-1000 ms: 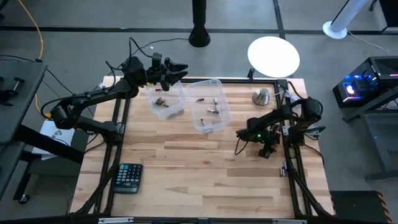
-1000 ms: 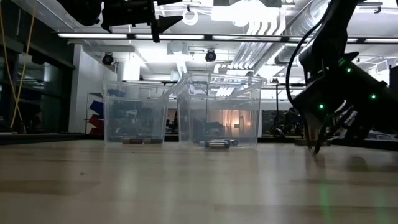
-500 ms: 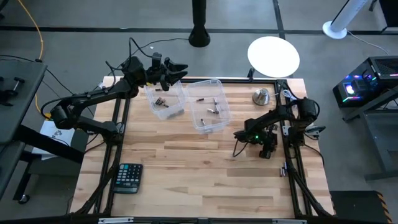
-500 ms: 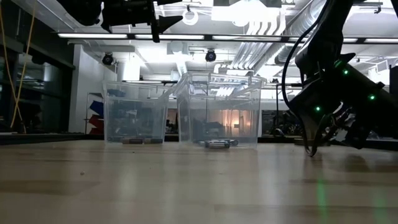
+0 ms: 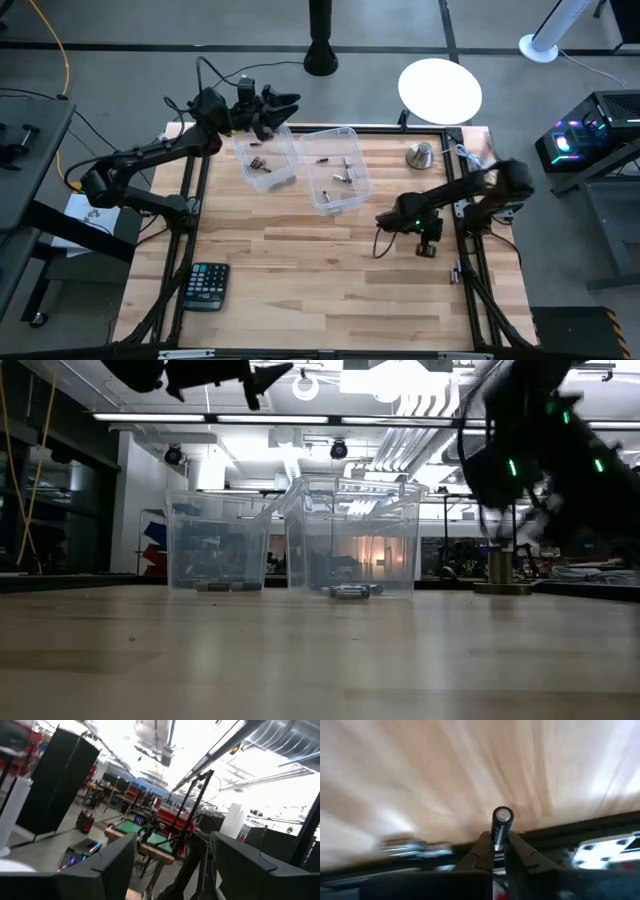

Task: Sort batteries
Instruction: Put black battery into the left transparent bin

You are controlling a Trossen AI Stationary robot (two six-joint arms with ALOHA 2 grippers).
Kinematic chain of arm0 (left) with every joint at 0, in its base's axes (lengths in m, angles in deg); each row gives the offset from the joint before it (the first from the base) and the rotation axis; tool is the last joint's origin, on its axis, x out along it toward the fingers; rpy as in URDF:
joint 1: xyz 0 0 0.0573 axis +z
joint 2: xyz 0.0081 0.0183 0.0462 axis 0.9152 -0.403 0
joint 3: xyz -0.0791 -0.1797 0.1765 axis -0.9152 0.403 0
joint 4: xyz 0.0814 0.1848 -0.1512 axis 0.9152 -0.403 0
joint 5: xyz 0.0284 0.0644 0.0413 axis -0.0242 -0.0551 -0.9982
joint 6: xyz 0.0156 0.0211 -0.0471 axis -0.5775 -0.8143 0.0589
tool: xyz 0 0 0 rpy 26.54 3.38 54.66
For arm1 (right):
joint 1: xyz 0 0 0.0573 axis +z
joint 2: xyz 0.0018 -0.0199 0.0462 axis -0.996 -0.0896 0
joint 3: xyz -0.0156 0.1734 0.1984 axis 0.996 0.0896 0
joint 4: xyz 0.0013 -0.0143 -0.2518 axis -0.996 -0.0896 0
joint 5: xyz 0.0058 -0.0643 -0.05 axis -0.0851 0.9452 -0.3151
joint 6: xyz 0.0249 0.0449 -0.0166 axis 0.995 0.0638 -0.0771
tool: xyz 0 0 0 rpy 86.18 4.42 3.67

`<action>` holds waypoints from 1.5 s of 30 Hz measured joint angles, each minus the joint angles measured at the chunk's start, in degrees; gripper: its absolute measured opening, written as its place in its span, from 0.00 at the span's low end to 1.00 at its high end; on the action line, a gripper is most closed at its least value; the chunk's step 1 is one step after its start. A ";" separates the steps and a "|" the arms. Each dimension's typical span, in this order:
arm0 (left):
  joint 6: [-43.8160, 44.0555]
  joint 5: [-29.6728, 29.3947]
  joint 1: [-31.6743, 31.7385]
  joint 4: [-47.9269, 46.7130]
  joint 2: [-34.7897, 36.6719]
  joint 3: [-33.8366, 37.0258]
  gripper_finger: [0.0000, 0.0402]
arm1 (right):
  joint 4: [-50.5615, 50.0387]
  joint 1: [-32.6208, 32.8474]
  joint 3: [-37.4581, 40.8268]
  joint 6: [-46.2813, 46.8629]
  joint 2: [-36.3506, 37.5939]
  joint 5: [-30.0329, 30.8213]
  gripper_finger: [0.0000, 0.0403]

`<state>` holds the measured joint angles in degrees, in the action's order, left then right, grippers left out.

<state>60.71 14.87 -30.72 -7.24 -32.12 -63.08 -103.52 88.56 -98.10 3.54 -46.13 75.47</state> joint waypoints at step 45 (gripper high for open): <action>-11.17 -18.27 -0.81 -42.07 25.05 -7.52 0.61 | 66.97 -21.55 -78.39 6.88 -38.29 -10.23 0.20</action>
<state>49.54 -3.40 -31.53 -49.31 -7.06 -70.60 -36.54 67.01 -176.49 10.41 -84.42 65.24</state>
